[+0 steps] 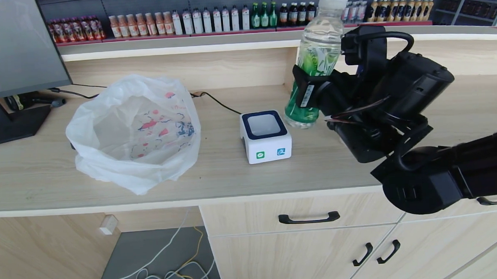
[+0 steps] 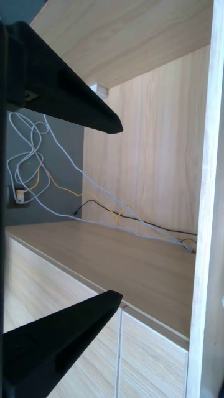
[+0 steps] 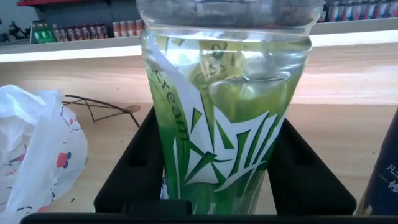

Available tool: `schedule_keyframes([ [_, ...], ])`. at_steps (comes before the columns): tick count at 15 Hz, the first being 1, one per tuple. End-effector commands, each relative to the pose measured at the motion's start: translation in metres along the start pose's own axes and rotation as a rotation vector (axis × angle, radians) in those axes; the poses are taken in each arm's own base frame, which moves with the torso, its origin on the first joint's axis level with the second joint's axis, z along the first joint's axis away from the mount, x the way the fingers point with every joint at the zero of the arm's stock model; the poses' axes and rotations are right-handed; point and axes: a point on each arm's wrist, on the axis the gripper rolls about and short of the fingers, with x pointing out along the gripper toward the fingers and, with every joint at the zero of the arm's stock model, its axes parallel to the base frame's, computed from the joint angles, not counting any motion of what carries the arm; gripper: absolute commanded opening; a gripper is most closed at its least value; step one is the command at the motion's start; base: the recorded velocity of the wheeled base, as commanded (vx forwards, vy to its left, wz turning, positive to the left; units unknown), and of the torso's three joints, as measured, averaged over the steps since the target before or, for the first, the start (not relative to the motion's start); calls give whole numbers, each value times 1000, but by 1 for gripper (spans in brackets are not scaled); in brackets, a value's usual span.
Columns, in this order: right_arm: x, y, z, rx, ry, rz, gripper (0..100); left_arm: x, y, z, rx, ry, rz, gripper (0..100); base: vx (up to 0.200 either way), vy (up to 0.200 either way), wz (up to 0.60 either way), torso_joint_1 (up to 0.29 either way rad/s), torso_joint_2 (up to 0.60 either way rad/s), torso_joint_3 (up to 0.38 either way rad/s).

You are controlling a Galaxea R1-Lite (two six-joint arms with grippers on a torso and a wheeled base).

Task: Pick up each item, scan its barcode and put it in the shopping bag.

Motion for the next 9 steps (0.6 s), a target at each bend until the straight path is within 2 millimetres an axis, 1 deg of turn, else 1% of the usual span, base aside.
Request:
schedule_keyframes([
  [1,-13,13,22,21,-36,45,0,0,0,0,-1,0,0,100,0,0,0,0,0,0],
  [3,-27,16,25,18,-23,67,0,0,0,0,-1,0,0,100,0,0,0,0,0,0],
  [4,-41,16,27,-2,-15,85,0,0,0,0,-1,0,0,100,0,0,0,0,0,0],
  [5,-46,14,26,-14,-13,88,0,0,0,0,-1,0,0,100,0,0,0,0,0,0],
  [7,-68,8,23,-66,-31,97,0,0,0,0,-1,0,-2,100,0,0,0,0,0,0],
  [8,-73,7,24,-73,-37,100,0,0,0,0,-1,0,0,100,0,0,0,0,0,0],
  [9,-85,5,27,-80,-42,111,0,0,0,0,-1,0,0,100,0,0,0,0,0,0],
])
